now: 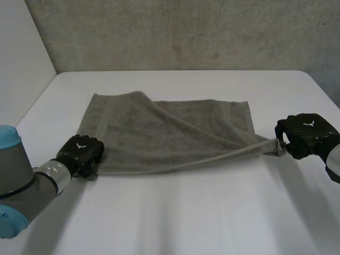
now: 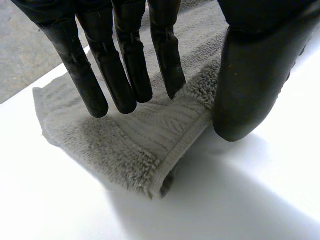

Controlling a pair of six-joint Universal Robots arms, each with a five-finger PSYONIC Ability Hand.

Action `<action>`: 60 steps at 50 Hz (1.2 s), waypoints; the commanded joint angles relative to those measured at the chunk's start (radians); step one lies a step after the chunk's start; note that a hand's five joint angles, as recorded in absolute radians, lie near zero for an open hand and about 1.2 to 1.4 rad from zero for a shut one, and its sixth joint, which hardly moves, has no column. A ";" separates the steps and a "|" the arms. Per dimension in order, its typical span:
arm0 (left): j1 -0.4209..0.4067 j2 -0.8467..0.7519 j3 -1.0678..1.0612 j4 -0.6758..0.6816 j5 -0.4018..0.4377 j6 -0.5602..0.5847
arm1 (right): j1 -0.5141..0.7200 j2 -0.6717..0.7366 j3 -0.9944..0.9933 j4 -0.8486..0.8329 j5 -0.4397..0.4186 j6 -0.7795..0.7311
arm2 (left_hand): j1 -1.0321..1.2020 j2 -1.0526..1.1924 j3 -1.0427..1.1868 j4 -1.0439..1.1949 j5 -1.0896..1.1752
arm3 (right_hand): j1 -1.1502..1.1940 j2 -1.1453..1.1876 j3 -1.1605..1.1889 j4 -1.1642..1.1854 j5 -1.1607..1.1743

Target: Fold the towel.

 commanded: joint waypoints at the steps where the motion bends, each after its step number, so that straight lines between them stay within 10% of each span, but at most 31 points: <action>1: 0.030 0.020 -0.022 0.074 -0.078 -0.030 | -0.010 -0.003 0.000 -0.013 0.037 0.008 | -0.005 -0.015 -0.025 -0.019 0.004 | 0.106 0.064 0.053 0.055 0.055; 25: 0.028 0.023 -0.039 0.108 -0.132 -0.093 | -0.026 -0.020 0.046 -0.018 0.031 -0.004 | 0.034 0.023 0.013 0.020 0.043 | 0.106 0.064 0.053 0.055 0.055; 28: 0.022 0.025 -0.041 0.108 -0.132 -0.093 | -0.010 -0.020 0.083 -0.016 -0.003 -0.025 | 0.031 0.020 0.010 0.017 0.040 | -0.653 -0.695 -0.706 -0.704 -0.704; 34: 0.019 0.031 -0.047 0.106 -0.135 -0.095 | 0.010 -0.072 0.155 -0.012 -0.080 -0.125 | 0.040 0.029 0.019 0.025 0.049 | -0.844 -0.886 -0.896 -0.895 -0.895; 60: 0.040 0.057 -0.059 0.104 -0.139 -0.090 | 0.030 -0.190 0.473 -0.341 -0.080 -0.029 | -0.371 -0.382 -0.392 -0.385 -0.362 | -0.859 -0.901 -0.912 -0.910 -0.910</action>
